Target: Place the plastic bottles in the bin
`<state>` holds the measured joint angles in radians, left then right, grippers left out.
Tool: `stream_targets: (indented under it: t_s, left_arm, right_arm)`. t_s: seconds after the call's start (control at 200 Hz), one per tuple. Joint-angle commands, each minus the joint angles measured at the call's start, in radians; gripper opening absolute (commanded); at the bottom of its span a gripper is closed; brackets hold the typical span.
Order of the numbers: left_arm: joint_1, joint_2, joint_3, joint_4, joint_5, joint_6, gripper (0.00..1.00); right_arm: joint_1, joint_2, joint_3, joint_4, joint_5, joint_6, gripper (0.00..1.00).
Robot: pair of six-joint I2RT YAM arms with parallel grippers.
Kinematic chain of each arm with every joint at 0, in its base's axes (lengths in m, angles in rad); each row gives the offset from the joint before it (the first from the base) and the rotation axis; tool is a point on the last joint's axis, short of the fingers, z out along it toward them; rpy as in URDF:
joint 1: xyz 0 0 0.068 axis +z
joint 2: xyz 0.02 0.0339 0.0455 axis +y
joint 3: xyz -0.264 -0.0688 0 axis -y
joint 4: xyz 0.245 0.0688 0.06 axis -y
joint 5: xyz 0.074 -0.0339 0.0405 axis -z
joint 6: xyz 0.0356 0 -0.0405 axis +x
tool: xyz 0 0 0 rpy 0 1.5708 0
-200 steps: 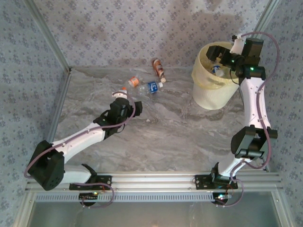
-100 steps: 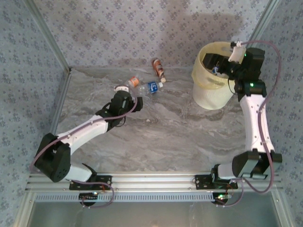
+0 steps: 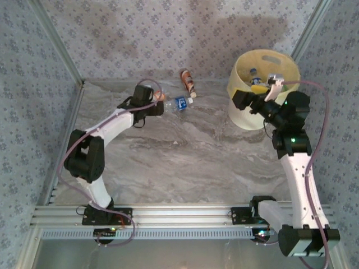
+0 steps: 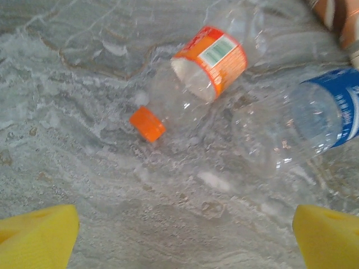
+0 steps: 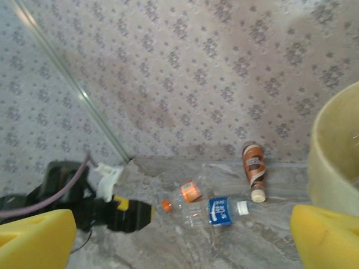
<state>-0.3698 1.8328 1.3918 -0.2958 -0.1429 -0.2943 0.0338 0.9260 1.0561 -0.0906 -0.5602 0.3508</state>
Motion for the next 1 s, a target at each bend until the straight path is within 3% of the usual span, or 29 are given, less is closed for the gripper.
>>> stream_targets:
  t_s: [0.0, 0.4, 0.6, 0.994]
  left_arm:
    - [0.061, 0.069, 0.116, -0.116, 0.1, 0.051, 0.98]
    - [0.162, 0.322, 0.386, -0.274, 0.246, 0.267, 0.97]
    - [0.168, 0.43, 0.493, -0.295, 0.415, 0.378, 0.92]
    - [0.14, 0.707, 0.948, -0.619, 0.41, 0.511, 0.69]
  right_arm:
    - [0.024, -0.057, -0.06, 0.027, 0.046, -0.027, 1.0]
    - [0.028, -0.119, -0.085, -0.004, 0.121, -0.066, 1.0]
    - [0.029, -0.122, -0.081, -0.025, 0.14, -0.084, 1.0]
    - [0.029, -0.126, -0.067, -0.054, 0.189, -0.113, 1.0]
